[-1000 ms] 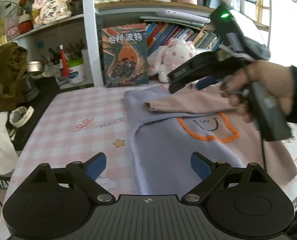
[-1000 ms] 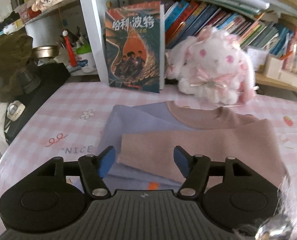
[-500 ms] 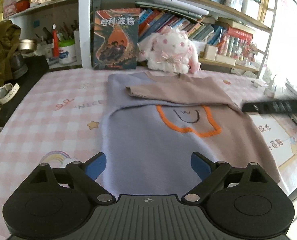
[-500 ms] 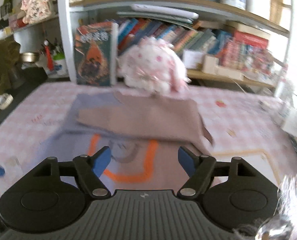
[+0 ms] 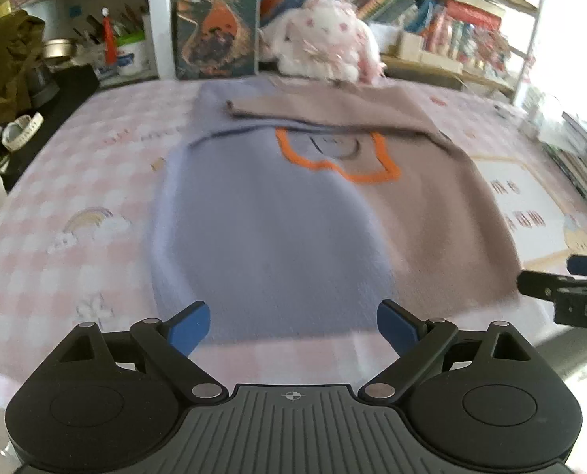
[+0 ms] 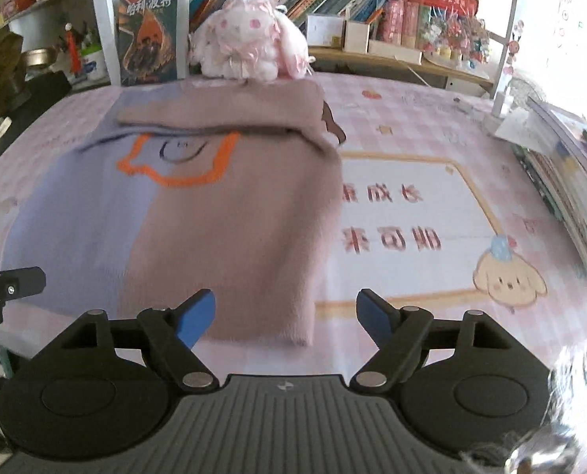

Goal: Fold clothes
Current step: 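Release the tan sleeve and move the right gripper to the tan side edge, then grasp the lavender hem with the left gripper while the right gripper grasps the tan hem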

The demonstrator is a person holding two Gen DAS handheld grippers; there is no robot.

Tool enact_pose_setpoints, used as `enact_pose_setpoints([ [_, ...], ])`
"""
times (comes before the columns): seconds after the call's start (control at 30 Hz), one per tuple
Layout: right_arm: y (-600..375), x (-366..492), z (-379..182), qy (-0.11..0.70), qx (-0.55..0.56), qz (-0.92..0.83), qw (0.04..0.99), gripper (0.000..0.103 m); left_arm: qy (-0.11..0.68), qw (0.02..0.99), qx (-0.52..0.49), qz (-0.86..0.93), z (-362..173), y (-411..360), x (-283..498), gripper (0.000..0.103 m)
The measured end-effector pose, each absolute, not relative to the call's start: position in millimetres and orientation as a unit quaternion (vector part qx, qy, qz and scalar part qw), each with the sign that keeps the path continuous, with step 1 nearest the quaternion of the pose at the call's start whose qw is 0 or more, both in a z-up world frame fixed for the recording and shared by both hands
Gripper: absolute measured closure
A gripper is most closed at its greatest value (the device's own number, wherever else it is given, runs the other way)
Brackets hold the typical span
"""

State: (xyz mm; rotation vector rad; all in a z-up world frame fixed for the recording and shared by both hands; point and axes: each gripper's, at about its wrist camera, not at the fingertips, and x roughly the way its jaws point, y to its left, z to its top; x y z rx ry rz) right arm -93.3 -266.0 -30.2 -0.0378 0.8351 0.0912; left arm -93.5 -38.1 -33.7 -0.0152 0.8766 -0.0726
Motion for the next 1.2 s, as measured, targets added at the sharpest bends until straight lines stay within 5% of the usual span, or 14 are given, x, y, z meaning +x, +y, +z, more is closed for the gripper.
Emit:
enact_pose_setpoints([
  [0.5, -319.4, -104.5, -46.6, 0.434, 0.081, 0.021, 0.897, 0.027, 0.427, 0.904, 0.011, 0.030, -42.1, -3.2, -94.1, 0.010],
  [0.7, -328.5, -87.1, -49.8, 0.443, 0.116, 0.007, 0.889, 0.042, 0.414, 0.906, -0.065, 0.058, -40.4, 35.4, -77.9, 0.012],
  [0.97, -325.8, -65.9, -52.0, 0.449, 0.142, 0.000, 0.882, 0.052, 0.437, 0.890, -0.110, 0.072, -54.8, 65.3, -50.9, 0.036],
  [1.2, -311.6, -50.8, -58.1, 0.465, 0.145, -0.001, 0.873, 0.065, 0.441, 0.890, -0.108, 0.037, -53.4, 59.1, -38.4, 0.087],
])
